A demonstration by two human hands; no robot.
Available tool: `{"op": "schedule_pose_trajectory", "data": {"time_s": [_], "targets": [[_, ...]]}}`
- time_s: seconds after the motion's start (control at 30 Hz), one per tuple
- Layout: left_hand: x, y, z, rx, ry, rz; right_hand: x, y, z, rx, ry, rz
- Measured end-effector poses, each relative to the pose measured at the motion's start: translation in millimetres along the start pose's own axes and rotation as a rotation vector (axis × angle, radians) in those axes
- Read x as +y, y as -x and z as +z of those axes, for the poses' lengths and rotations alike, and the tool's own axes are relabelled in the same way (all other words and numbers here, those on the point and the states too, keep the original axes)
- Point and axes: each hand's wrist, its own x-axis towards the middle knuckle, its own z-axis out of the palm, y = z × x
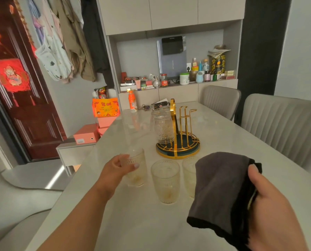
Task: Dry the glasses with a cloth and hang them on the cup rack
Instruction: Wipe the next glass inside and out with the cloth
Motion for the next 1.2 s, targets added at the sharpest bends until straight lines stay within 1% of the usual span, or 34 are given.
{"op": "schedule_pose_trajectory", "data": {"time_s": [0.07,0.23,0.4,0.5,0.6,0.63,0.7,0.77,0.8,0.87,0.93,1.0,1.03,1.07,1.1,1.13,1.17,1.2], "targets": [[5.8,4.1,-3.5,0.031,0.055,-0.007,0.4,4.4,2.9,0.063,0.013,0.001],[18.7,15.5,-5.3,0.075,0.027,-0.013,4.8,13.3,8.8,0.125,0.024,0.027],[52.3,40.9,7.3,0.096,0.251,0.045,7.9,12.1,2.3,0.135,0.023,0.040],[82.3,66.8,25.1,0.056,0.353,0.131,17.8,15.9,7.9,0.083,-0.039,-0.038],[103.2,97.7,47.1,0.001,0.384,0.203,24.9,16.0,8.9,0.015,-0.043,-0.181],[105.8,108.5,56.1,-0.001,0.374,0.217,24.2,23.6,15.5,-0.013,0.079,-0.262],[106.2,129.3,74.5,-0.011,0.340,0.238,32.0,27.8,16.0,-0.119,0.538,-0.438],[99.4,143.2,90.5,-0.018,0.308,0.252,38.2,30.6,12.5,-0.206,0.906,-0.559],[97.4,148.4,96.5,-0.002,0.279,0.254,41.2,28.5,9.3,-0.299,0.969,-0.621],[95.4,154.6,103.9,0.001,0.255,0.241,40.1,23.0,16.5,-0.381,1.117,-0.743],[93.8,161.3,108.4,-0.049,0.283,0.232,32.7,14.1,8.4,-0.398,1.004,-0.743],[94.8,165.2,112.2,-0.114,0.340,0.216,20.9,8.5,5.6,-0.463,0.736,-0.536],[94.5,164.7,113.7,-0.151,0.374,0.209,15.8,7.6,7.8,-0.465,0.637,-0.449],[96.1,163.6,115.5,-0.163,0.399,0.198,13.3,7.8,8.2,-0.488,0.630,-0.420],[97.0,161.6,115.9,-0.144,0.418,0.174,13.1,13.0,8.4,-0.511,0.687,-0.448],[95.7,157.6,115.0,-0.094,0.414,0.158,15.9,8.5,4.8,-0.513,0.812,-0.486],[95.0,154.2,114.2,-0.053,0.374,0.161,21.0,6.8,4.1,-0.471,1.022,-0.569],[92.5,151.9,112.8,-0.024,0.315,0.196,30.7,2.6,3.3,-0.448,1.206,-0.705]]}}
